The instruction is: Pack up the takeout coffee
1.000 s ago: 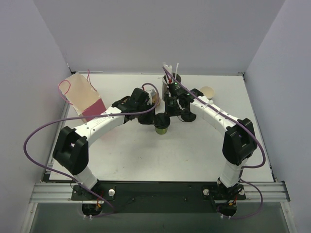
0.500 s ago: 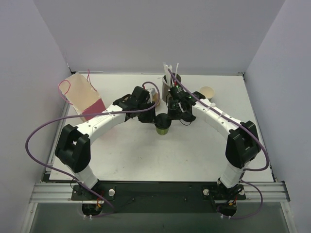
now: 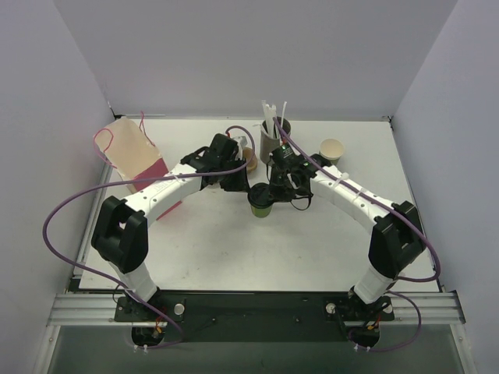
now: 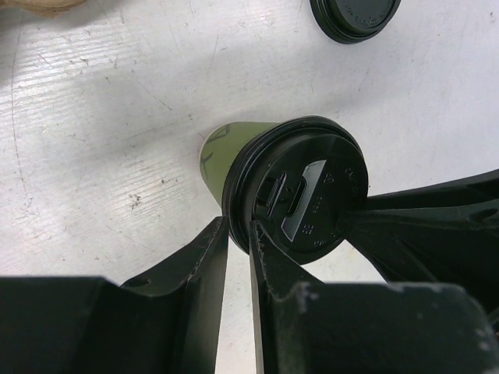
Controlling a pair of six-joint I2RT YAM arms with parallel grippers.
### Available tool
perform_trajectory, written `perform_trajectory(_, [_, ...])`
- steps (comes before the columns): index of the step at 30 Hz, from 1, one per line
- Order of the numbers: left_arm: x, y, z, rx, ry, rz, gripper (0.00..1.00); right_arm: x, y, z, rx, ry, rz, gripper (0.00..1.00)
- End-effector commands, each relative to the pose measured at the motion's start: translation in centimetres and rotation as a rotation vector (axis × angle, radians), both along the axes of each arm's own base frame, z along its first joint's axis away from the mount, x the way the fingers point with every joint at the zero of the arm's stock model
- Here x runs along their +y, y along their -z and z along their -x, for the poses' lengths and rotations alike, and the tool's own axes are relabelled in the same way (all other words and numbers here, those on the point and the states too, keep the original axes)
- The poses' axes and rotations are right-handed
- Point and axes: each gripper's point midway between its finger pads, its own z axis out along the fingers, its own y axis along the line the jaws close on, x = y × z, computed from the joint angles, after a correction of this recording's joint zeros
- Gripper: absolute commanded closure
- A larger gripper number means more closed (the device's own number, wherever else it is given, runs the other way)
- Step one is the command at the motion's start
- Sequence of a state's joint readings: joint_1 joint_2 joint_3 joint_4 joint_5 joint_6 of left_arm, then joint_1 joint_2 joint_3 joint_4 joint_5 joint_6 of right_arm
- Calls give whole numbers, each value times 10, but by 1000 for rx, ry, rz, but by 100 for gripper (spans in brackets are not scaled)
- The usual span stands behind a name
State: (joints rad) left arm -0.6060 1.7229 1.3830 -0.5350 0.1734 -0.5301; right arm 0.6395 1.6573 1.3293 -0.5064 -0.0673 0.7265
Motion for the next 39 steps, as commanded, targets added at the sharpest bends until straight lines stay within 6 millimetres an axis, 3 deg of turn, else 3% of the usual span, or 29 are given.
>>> perform_trajectory(1, [-6, -24, -8, -62, 21, 29, 71, -14, -14, -2, -19, 43, -1, 78])
perform_trajectory(6, [-6, -31, -8, -73, 27, 36, 65, -12, -35, -17, -78, 38, -16, 77])
perform_trajectory(9, [-7, -32, -8, -73, 30, 40, 64, -13, -38, -22, -83, 39, -7, 77])
perform_trajectory(21, [-13, -48, -10, -94, 45, 74, 62, -16, -28, -26, -64, 19, 46, 78])
perform_trajectory(39, [-24, 2, -7, -6, 70, 38, 66, -17, 2, -25, -7, 8, 87, 85])
